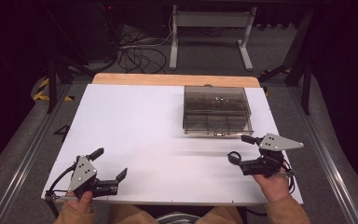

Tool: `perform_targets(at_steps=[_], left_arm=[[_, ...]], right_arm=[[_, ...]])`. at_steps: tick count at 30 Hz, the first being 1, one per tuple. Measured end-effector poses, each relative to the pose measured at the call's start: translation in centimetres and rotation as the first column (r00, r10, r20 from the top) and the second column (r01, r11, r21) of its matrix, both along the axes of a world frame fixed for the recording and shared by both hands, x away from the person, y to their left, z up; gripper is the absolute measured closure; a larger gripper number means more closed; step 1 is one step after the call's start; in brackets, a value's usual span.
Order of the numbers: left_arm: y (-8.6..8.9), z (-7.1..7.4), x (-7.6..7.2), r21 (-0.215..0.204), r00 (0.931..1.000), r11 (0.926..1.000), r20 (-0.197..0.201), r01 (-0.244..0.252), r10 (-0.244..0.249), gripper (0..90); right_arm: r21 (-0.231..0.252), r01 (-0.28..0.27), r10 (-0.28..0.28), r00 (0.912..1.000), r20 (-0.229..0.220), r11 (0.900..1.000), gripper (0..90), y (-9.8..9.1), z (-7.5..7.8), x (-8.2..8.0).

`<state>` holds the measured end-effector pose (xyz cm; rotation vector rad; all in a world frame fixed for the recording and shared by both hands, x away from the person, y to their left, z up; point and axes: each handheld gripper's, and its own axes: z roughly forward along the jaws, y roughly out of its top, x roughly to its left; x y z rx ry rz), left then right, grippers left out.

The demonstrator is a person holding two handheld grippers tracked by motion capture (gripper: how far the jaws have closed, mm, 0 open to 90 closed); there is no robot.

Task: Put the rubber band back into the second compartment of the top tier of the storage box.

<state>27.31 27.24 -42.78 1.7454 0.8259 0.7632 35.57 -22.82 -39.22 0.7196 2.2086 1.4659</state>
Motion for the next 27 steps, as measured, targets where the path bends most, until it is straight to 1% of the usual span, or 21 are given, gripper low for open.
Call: perform_targets(at_steps=[2,3,4,5,6,10,12,13,14,15,16,17,18,20,23,25,26,27], left_arm=[[0.0,0.0,0.0,0.001,1.0,1.0,0.0,0.0,0.0,1.2],[0.0,0.0,0.0,0.002,1.0,1.0,0.0,0.0,0.0,1.1],[0.0,0.0,0.0,0.002,1.0,1.0,0.0,0.0,0.0,1.2],[0.0,0.0,0.0,0.0,1.0,1.0,0.0,0.0,0.0,1.2],[0.0,0.0,0.0,0.0,1.0,1.0,0.0,0.001,-0.001,1.2],[0.0,0.0,0.0,-0.001,1.0,1.0,0.001,0.0,0.0,1.1],[0.0,0.0,0.0,-0.001,1.0,1.0,0.001,0.0,0.0,1.1],[0.0,0.0,0.0,-0.001,1.0,1.0,0.0,0.0,0.0,1.1],[0.0,0.0,0.0,-0.001,1.0,1.0,0.001,0.0,0.0,1.1],[0.0,0.0,0.0,-0.001,1.0,1.0,0.001,0.0,0.0,1.1],[0.0,0.0,0.0,-0.001,1.0,1.0,0.001,0.0,0.0,1.2],[0.0,0.0,0.0,0.0,1.0,1.0,0.001,0.0,0.0,1.2],[0.0,0.0,0.0,0.0,1.0,1.0,0.001,0.0,0.0,1.2],[0.0,0.0,0.0,0.0,1.0,1.0,0.001,0.0,0.0,1.2],[0.1,0.0,0.0,-0.005,1.0,1.0,0.0,0.0,0.0,1.1],[0.1,0.0,0.0,-0.006,1.0,1.0,0.0,-0.002,0.002,1.1],[0.1,0.0,0.0,-0.007,1.0,1.0,0.0,-0.002,0.002,1.1],[0.1,0.0,0.0,-0.006,1.0,1.0,0.0,-0.002,0.002,1.1]], right_arm=[[-0.017,-0.007,0.007,1.0,-0.005,0.9998,15.6,0.1,0.0,0.0],[-0.023,-0.02,0.02,0.9997,-0.015,0.9995,16.5,0.0,0.0,0.1],[-0.023,-0.02,0.02,0.9997,-0.015,0.9995,16.5,0.0,0.0,0.1],[-0.038,-0.03,0.029,0.9991,-0.03,0.9988,16.6,0.1,-0.1,0.3],[-0.038,-0.03,0.029,0.9991,-0.03,0.9988,16.6,0.1,-0.1,0.3],[-0.095,-0.053,0.048,0.9972,-0.057,0.994,16.4,0.3,0.0,0.6],[-0.117,-0.042,0.037,0.9981,-0.049,0.9922,16.3,0.3,0.1,0.7],[-0.12,-0.041,0.035,0.9982,-0.048,0.9919,17.6,0.3,0.1,0.7],[-0.132,-0.045,0.037,0.9974,-0.062,0.9903,20.5,0.2,0.1,0.7],[-0.132,-0.045,0.037,0.9974,-0.062,0.9903,20.5,0.2,0.1,0.7],[-0.142,-0.043,0.035,0.9973,-0.065,0.989,21.9,0.2,0.1,0.7],[-0.156,-0.049,0.037,0.9962,-0.079,0.9865,26.2,0.2,0.0,0.7],[-0.156,-0.049,0.037,0.9962,-0.079,0.9865,26.2,0.2,0.0,0.7],[-0.17,-0.041,0.028,0.9967,-0.076,0.9846,30.9,0.3,0.0,0.6],[-0.195,-0.033,0.017,0.996,-0.087,0.9803,36.8,0.4,-0.2,0.7],[-0.212,-0.033,0.011,0.9946,-0.103,0.9768,39.8,0.5,-0.4,0.9],[-0.229,-0.036,0.007,0.9916,-0.129,0.9727,42.8,0.7,-0.7,1.1],[-0.229,-0.036,0.007,0.9916,-0.129,0.9727,42.8,0.7,-0.7,1.1]])
